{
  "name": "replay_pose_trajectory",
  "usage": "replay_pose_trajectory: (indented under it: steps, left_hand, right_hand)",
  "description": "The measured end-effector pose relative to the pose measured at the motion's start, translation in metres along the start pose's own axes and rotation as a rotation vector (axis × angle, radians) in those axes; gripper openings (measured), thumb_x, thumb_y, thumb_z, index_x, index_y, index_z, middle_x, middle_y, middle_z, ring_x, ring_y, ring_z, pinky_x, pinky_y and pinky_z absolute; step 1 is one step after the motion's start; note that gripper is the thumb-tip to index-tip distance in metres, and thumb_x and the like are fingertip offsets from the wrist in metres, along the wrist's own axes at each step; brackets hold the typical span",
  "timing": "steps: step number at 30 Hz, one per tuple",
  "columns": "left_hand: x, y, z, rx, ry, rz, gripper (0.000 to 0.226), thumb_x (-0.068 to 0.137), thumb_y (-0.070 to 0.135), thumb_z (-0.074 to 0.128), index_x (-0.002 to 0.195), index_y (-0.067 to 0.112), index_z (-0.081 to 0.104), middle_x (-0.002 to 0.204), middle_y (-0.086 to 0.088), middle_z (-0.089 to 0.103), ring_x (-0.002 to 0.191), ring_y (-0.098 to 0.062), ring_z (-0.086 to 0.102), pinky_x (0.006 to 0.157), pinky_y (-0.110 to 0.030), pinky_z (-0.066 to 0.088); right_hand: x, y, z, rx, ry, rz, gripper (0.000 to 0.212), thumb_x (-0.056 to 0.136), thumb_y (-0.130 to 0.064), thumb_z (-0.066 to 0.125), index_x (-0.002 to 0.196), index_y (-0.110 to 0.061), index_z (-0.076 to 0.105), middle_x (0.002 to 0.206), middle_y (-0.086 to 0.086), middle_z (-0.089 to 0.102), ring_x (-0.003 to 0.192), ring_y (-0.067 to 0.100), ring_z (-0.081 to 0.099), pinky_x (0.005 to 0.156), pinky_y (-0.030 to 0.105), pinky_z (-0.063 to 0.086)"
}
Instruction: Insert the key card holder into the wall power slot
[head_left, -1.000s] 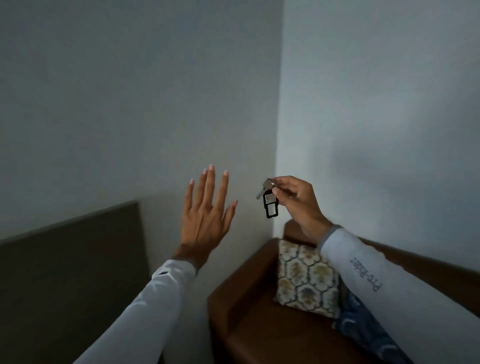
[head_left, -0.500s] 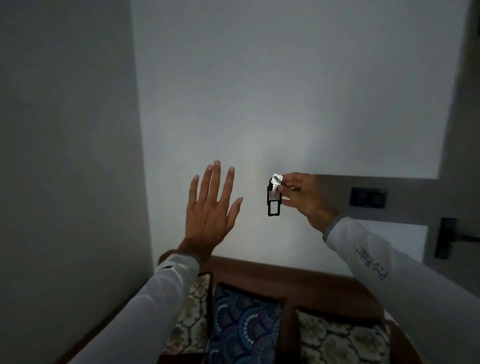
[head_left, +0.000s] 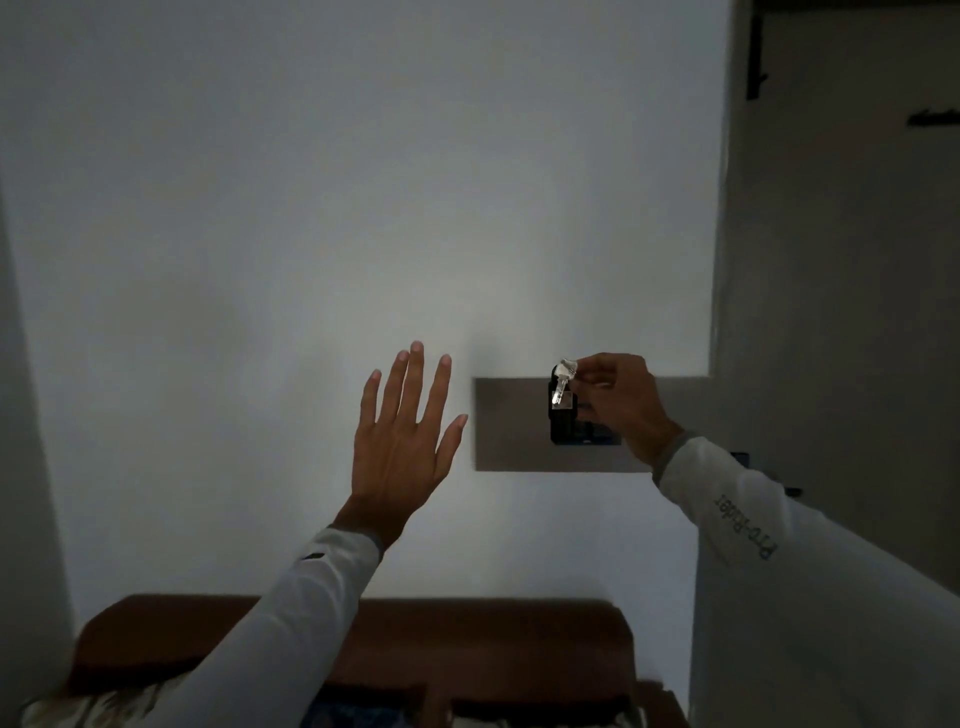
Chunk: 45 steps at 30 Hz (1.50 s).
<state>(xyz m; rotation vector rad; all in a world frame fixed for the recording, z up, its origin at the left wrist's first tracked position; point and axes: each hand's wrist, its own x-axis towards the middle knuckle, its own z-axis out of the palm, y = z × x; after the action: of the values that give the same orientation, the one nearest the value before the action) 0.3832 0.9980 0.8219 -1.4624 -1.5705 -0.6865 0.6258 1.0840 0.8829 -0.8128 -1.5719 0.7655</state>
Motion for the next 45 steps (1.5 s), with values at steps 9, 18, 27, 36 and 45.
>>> replay_pose_trajectory:
  steps: [9, 18, 27, 36, 45]
  left_hand:
    - [0.094, 0.047, 0.149, -0.022, 0.006, 0.018, 0.068, 0.106, 0.053, 0.034, 0.161, 0.011, 0.034, 0.168, -0.024, 0.034, 0.155, -0.041, 0.033, 0.124, -0.06, 0.032]
    - [0.144, 0.094, 0.253, -0.021, -0.03, 0.059, 0.068, 0.106, 0.053, 0.035, 0.159, 0.01, 0.037, 0.165, -0.026, 0.038, 0.152, -0.042, 0.037, 0.121, -0.061, 0.037]
    - [0.172, 0.118, 0.34, 0.03, -0.008, 0.068, 0.067, 0.109, 0.052, 0.03, 0.161, 0.01, 0.033, 0.167, -0.027, 0.035, 0.154, -0.042, 0.035, 0.121, -0.062, 0.038]
    - [0.169, 0.128, 0.381, 0.03, 0.02, 0.087, 0.063, 0.107, 0.043, 0.045, 0.158, 0.008, 0.039, 0.164, -0.029, 0.038, 0.151, -0.044, 0.038, 0.12, -0.062, 0.04]
    - [0.166, 0.126, 0.394, 0.014, 0.019, 0.063, 0.062, 0.107, 0.042, 0.049, 0.159, 0.01, 0.038, 0.164, -0.028, 0.039, 0.152, -0.043, 0.038, 0.118, -0.062, 0.042]
  right_hand:
    - [0.126, 0.084, -0.033, -0.139, 0.07, -0.087, 0.013, 0.084, 0.002, 0.07, 0.097, 0.002, 0.072, 0.097, 0.024, 0.075, 0.093, 0.038, 0.072, 0.078, 0.057, 0.061]
    - [0.224, 0.175, -0.057, -0.21, 0.074, -0.144, 0.008, 0.085, -0.008, 0.072, 0.093, -0.009, 0.072, 0.086, 0.016, 0.075, 0.08, 0.03, 0.073, 0.072, 0.054, 0.062]
    - [0.285, 0.254, -0.056, -0.258, -0.075, -0.218, 0.033, 0.083, 0.009, 0.058, 0.102, -0.015, 0.069, 0.094, 0.006, 0.074, 0.088, 0.021, 0.072, 0.084, 0.05, 0.061]
    - [0.286, 0.291, -0.052, -0.382, -0.13, -0.426, 0.039, 0.09, 0.003, 0.058, 0.125, -0.011, 0.064, 0.11, 0.012, 0.067, 0.104, 0.024, 0.064, 0.095, 0.036, 0.051]
    - [0.272, 0.31, -0.059, -0.911, -0.021, -0.721, 0.041, 0.088, -0.022, 0.068, 0.128, -0.01, 0.063, 0.114, 0.013, 0.067, 0.094, 0.031, 0.066, 0.07, 0.038, 0.058]
